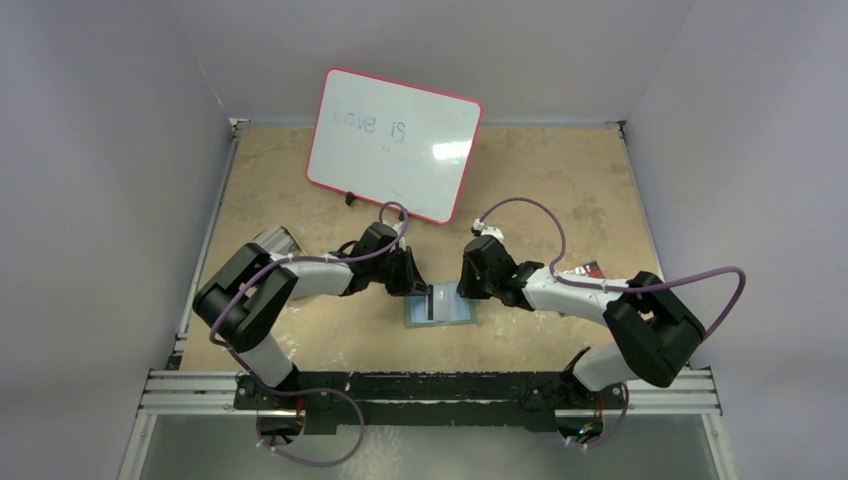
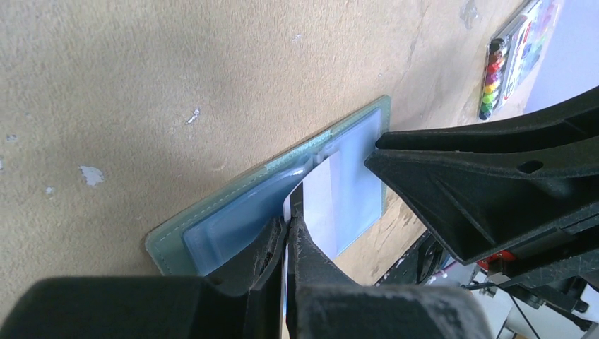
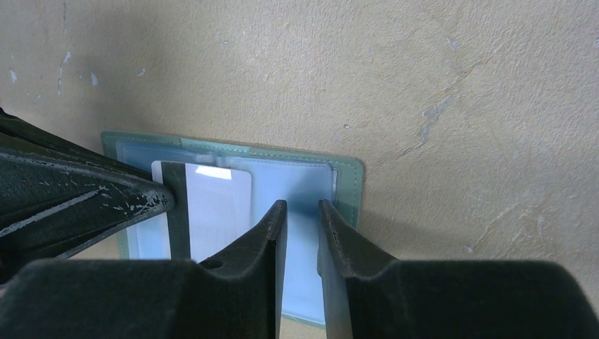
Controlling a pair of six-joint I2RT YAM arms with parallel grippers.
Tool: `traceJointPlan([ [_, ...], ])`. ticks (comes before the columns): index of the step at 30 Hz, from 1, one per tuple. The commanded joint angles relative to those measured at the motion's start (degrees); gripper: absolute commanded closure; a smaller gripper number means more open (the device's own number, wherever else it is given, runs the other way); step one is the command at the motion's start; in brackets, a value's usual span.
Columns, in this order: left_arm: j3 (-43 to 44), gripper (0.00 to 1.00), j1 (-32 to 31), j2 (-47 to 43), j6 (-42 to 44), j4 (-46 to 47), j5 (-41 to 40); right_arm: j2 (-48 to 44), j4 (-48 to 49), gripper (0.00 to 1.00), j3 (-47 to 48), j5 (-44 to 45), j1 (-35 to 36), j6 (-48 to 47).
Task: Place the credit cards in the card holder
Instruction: Insert the credit card into the card holder.
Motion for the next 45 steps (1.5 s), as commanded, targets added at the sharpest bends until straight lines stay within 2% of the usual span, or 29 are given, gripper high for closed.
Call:
traceJointPlan([
  [1, 0.2, 1.00, -0.1, -1.3, -0.2, 0.2, -5.7, 0.2, -1.4, 0.75, -1.7, 0.3, 0.1, 0.7],
  [9, -2.3, 1.00, -0.9, -1.0, -5.0, 8.1, -5.0, 0.0, -1.2, 0.75, -2.0, 0.3, 0.1, 1.0],
  [20, -1.2, 1.00, -2.9, 0.8, -6.2, 10.6, -6.5, -2.9, -1.3, 0.73, -1.1, -1.1, 0.1, 2.2],
  [21, -0.8, 0.99, -2.9, 0.6, -6.1, 10.3, -6.5, -3.4, -2.3, 0.72, -0.5, -0.8, 0.1, 2.0],
  [28, 1.5, 0.72, -2.9, -2.8, -2.9, 3.2, -9.3, -9.0, -8.8, 0.60, 1.4, 1.5, 0.1, 1.9],
  [30, 1.8, 0.68, -2.9, -4.0, -2.3, 1.6, -10.1, -10.3, -9.9, 0.56, 1.1, 1.7, 0.1, 2.5],
  [33, 1.6, 0.66, -2.9, -5.2, -2.3, 0.9, -10.2, -11.4, -10.6, 0.53, 0.1, 1.3, 0.1, 2.8],
  [39, 0.5, 0.64, -4.0, -6.1, -2.9, 1.2, -10.0, -12.2, -10.4, 0.53, -1.6, 0.5, 0.1, 3.4],
  [45, -1.5, 0.63, -5.5, -3.5, -5.5, 6.9, -7.7, -9.6, -8.0, 0.54, -3.0, -0.2, 0.1, 3.2],
])
